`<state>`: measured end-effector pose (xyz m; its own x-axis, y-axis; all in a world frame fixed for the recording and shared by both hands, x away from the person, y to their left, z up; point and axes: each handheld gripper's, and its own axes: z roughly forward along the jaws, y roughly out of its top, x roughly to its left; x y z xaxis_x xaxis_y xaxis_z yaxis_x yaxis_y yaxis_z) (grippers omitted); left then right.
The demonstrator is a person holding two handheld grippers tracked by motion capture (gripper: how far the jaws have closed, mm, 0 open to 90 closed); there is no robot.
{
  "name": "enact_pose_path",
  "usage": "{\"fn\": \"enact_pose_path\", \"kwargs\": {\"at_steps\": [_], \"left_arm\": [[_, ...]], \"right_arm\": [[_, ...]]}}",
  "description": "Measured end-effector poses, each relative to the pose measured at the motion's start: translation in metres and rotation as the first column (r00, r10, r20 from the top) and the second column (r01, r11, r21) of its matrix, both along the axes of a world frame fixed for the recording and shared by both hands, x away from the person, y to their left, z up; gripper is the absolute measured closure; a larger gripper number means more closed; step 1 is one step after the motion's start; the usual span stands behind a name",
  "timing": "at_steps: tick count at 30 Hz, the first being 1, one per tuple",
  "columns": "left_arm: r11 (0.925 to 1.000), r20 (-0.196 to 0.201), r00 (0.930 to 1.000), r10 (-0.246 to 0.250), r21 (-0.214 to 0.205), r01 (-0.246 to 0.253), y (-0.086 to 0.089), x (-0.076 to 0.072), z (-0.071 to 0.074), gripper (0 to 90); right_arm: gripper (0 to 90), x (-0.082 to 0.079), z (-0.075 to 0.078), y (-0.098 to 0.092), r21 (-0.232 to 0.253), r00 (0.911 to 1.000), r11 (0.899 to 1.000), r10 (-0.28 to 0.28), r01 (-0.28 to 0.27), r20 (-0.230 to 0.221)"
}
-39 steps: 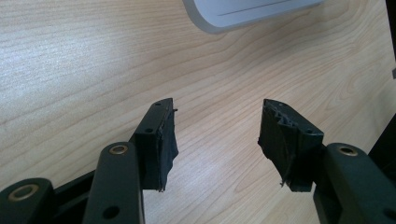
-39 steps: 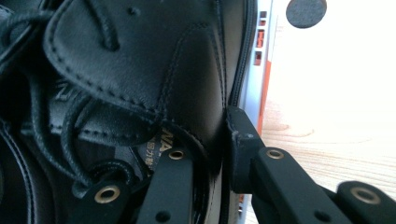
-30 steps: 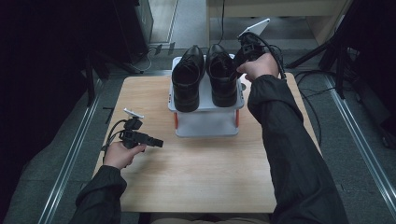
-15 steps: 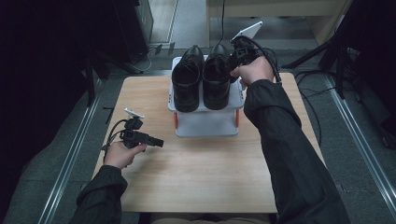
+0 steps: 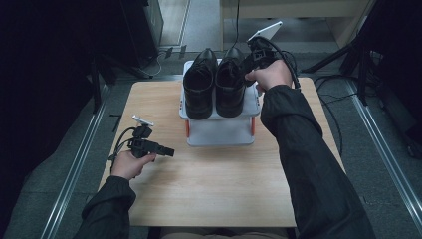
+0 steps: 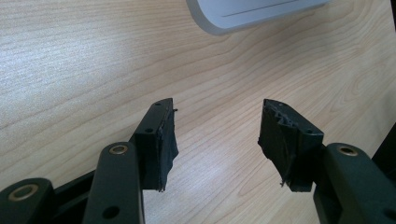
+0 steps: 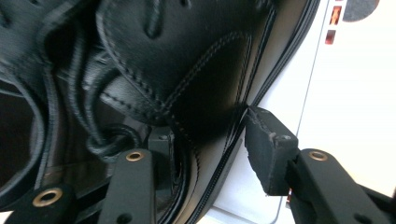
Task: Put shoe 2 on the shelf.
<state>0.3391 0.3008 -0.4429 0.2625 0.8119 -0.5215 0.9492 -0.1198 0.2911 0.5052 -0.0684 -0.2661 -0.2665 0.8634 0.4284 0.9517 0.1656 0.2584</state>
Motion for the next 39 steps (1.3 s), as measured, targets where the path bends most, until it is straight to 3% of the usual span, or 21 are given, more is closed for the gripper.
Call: {"fn": "enact_pose_path", "kwargs": {"at_steps": [3,13,16,25,30,32,34,39], "left_arm": [[1.0,0.003,1.0,-0.001,0.002,0.001,-0.001,0.0,0.0,45.1],[1.0,0.003,1.0,-0.002,0.006,0.002,-0.001,-0.001,0.0,45.1],[1.0,0.004,1.0,-0.001,0.006,0.001,-0.001,-0.001,0.0,45.1],[0.9999,0.007,1.0,-0.003,0.01,0.003,-0.001,0.001,-0.001,44.8],[0.9998,0.011,0.9999,-0.001,0.019,0.0,-0.001,0.002,0.0,44.4],[0.9998,0.012,0.9999,0.003,0.022,-0.004,-0.002,0.002,-0.001,44.1],[0.9996,0.014,0.9999,-0.007,0.026,0.007,-0.002,0.003,-0.001,43.9],[0.9997,0.015,0.9999,-0.004,0.024,0.004,-0.001,0.003,-0.002,43.7]], "right_arm": [[55.1,0.0,0.002,-0.002,0.013,0.9999,1.0,0.002,-0.002,-0.015],[54.2,-0.005,0.017,-0.011,0.041,0.9998,0.999,0.015,-0.015,0.009],[54.1,-0.008,0.024,-0.014,0.03,0.9985,0.998,0.045,-0.046,0.032],[53.2,-0.018,0.038,-0.029,0.04,0.9965,0.997,0.07,-0.072,0.044],[53.8,-0.025,0.037,-0.04,0.033,0.9951,0.996,0.081,-0.083,0.057],[53.8,-0.028,0.035,-0.044,0.067,0.9947,0.993,0.089,-0.092,0.052],[53.8,-0.03,0.031,-0.047,0.052,0.9939,0.994,0.093,-0.097,0.059],[53.0,-0.037,0.021,-0.058,0.087,0.9935,0.991,0.1,-0.105,0.053]]}}
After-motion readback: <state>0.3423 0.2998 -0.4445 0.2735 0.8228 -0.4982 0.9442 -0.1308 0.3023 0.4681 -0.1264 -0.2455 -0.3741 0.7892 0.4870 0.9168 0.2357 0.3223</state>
